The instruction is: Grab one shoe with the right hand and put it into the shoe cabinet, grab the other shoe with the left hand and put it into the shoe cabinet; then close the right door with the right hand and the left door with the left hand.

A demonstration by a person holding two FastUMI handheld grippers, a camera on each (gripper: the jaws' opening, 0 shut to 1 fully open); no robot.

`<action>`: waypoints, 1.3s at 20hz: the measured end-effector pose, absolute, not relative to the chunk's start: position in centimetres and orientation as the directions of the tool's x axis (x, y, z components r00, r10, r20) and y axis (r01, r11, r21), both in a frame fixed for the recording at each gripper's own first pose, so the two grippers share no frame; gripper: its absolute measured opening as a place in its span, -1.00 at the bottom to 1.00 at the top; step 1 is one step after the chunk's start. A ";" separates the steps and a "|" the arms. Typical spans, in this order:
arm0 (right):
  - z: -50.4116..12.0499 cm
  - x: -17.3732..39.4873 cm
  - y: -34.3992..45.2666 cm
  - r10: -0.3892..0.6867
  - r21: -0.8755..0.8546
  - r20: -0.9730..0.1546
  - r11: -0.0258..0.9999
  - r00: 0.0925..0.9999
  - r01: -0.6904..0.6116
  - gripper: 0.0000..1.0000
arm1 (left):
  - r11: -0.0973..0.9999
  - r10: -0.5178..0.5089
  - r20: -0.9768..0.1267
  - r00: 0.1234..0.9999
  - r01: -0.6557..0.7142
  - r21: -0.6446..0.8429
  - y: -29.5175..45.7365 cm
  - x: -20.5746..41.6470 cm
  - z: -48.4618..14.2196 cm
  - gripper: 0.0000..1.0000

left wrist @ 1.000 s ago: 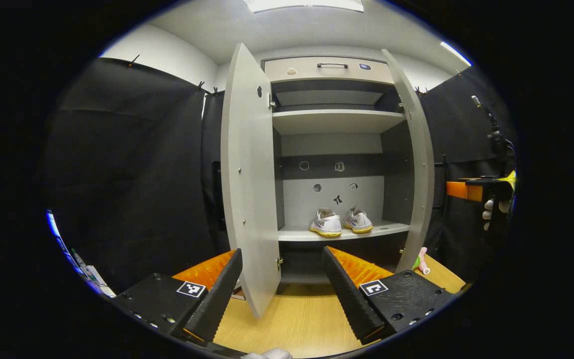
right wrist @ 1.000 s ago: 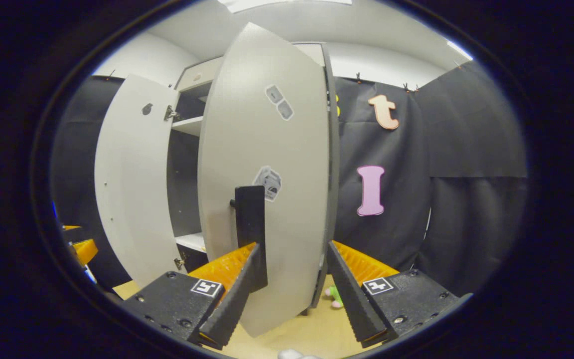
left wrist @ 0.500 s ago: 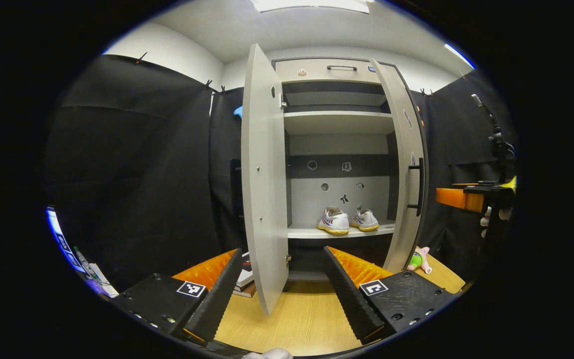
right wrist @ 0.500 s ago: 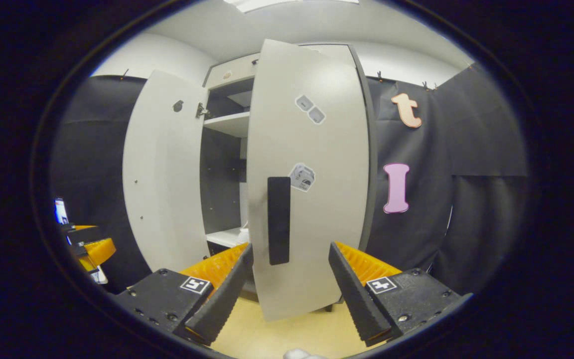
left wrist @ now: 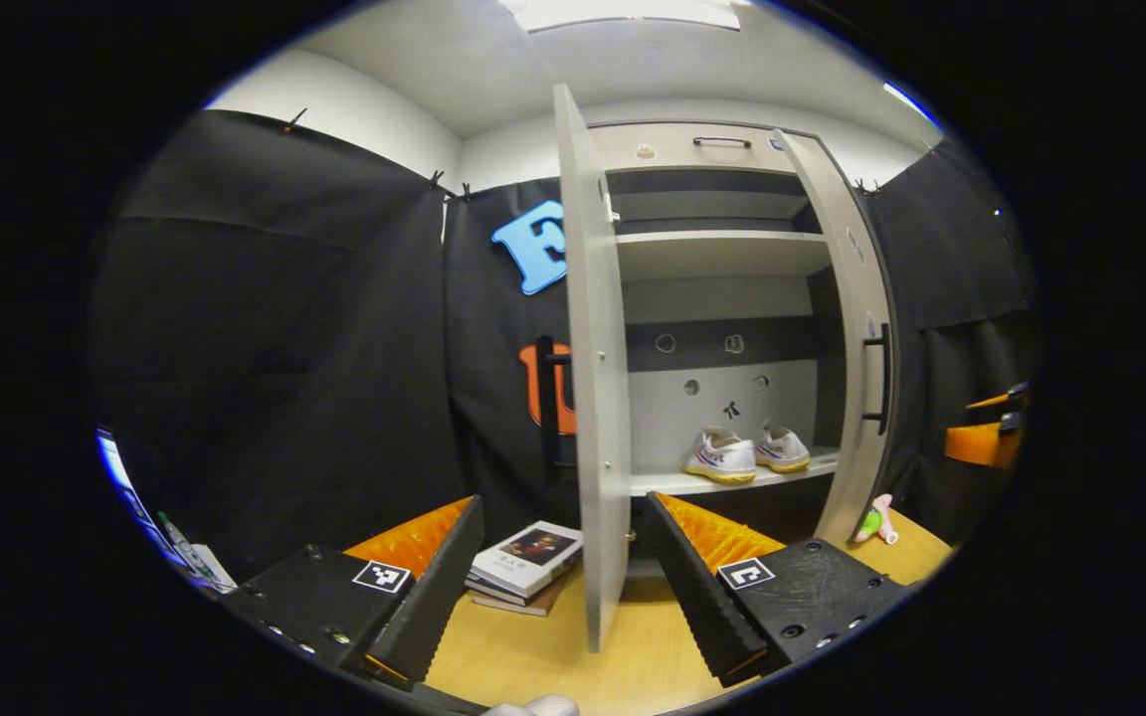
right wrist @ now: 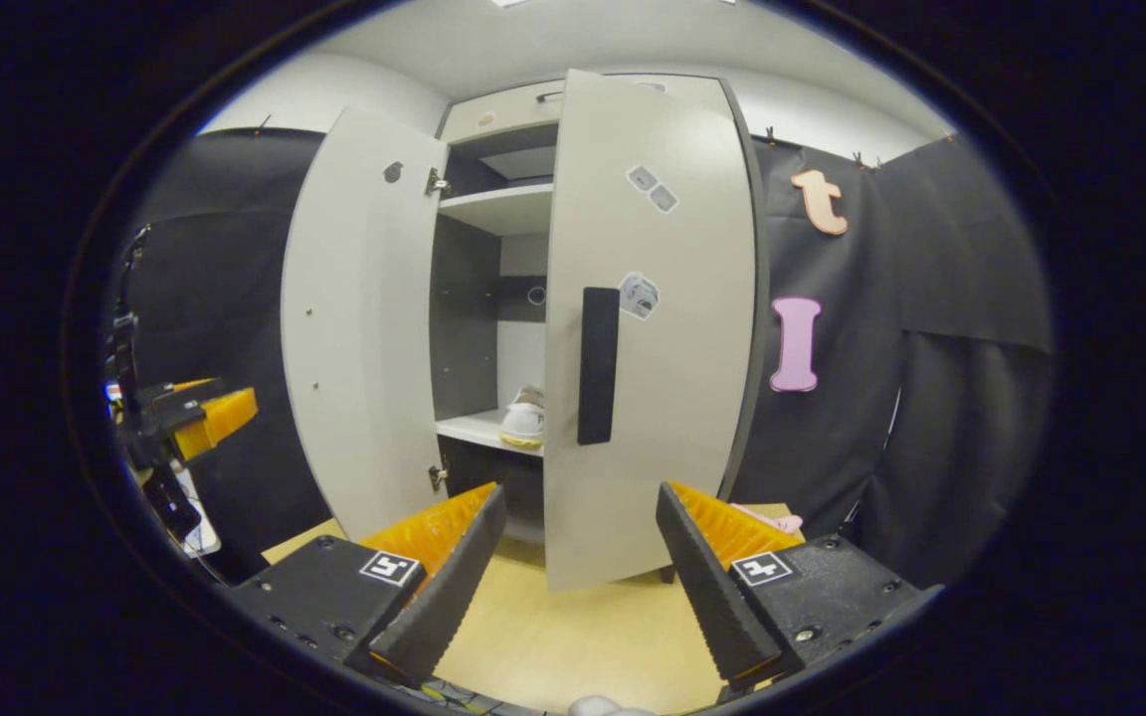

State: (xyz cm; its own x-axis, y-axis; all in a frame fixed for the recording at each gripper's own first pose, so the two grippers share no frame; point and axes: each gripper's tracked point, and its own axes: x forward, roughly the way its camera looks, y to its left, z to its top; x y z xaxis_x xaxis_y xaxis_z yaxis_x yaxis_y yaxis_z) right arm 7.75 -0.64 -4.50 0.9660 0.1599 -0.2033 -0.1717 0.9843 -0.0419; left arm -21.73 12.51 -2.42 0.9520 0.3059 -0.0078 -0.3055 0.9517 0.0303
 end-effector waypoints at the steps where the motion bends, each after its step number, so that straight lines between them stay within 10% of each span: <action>1: -4.8 7.2 -0.5 0.152 -0.038 -0.211 0.986 0.966 -0.163 0.98 | 0.945 0.326 0.001 0.945 -0.326 0.034 14.0 -21.3 -2.1 0.93; 26: -7.3 1.9 -1.8 0.032 -0.001 -0.281 0.999 0.959 -0.034 0.98 | 0.966 0.246 0.023 0.969 -0.247 0.072 14.7 -13.3 -2.3 0.75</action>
